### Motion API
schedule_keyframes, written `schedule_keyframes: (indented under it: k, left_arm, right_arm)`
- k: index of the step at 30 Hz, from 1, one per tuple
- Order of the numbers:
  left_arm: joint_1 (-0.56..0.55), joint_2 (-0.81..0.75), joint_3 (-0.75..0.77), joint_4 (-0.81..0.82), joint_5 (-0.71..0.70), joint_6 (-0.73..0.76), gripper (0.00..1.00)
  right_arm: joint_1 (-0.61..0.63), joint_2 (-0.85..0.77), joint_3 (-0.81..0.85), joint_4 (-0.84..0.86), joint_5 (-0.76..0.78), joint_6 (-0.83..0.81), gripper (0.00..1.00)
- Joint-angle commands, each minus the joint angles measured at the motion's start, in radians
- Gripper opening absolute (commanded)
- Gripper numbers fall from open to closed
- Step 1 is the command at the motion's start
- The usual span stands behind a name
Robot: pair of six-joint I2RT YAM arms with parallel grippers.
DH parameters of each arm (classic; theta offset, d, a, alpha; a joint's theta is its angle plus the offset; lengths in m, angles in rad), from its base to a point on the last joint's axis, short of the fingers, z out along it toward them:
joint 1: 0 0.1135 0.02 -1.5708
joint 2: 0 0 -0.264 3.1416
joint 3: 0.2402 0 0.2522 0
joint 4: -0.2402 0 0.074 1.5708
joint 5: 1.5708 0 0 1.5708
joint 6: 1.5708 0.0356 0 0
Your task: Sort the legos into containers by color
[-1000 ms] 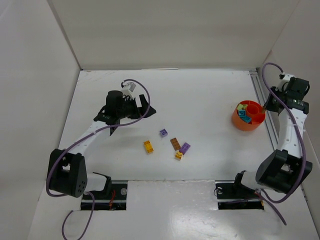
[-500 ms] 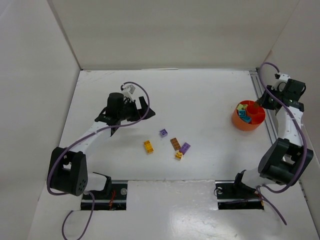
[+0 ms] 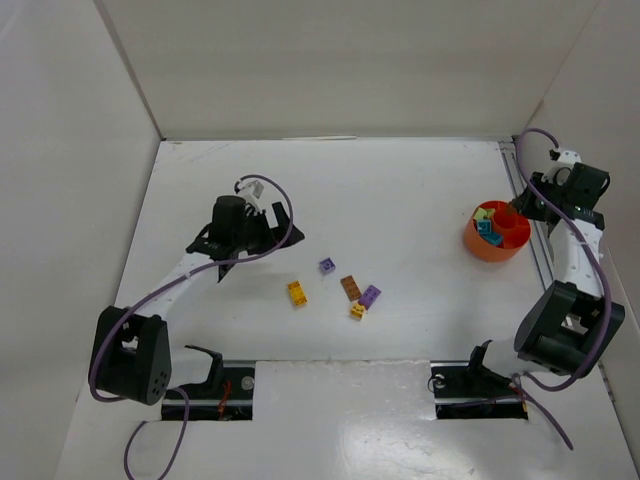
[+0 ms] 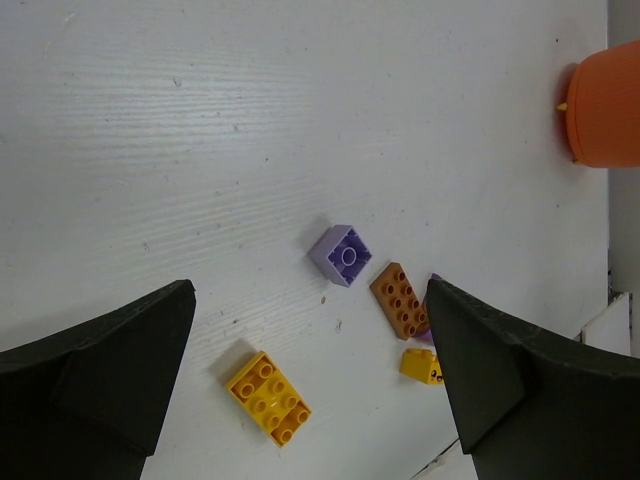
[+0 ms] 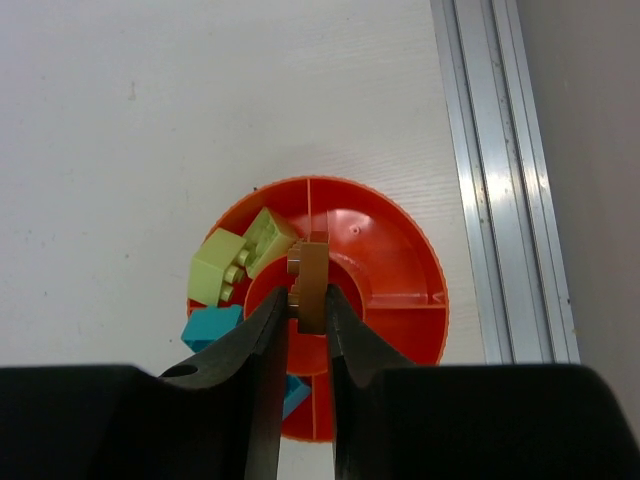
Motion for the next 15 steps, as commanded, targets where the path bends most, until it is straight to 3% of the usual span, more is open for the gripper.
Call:
schedule_keyframes:
  k: [1,15]
  left_arm:
    - [0.004,-0.052,-0.02,0.002,-0.02,-0.014,1.0]
    - [0.004,-0.07,-0.039,-0.018,-0.03,-0.023,1.0]
  right_arm:
    - [-0.002,-0.046,-0.029,-0.046,0.063,0.004,0.0]
    - [-0.002,-0.055,-0.038,-0.061,0.025,-0.007,0.0]
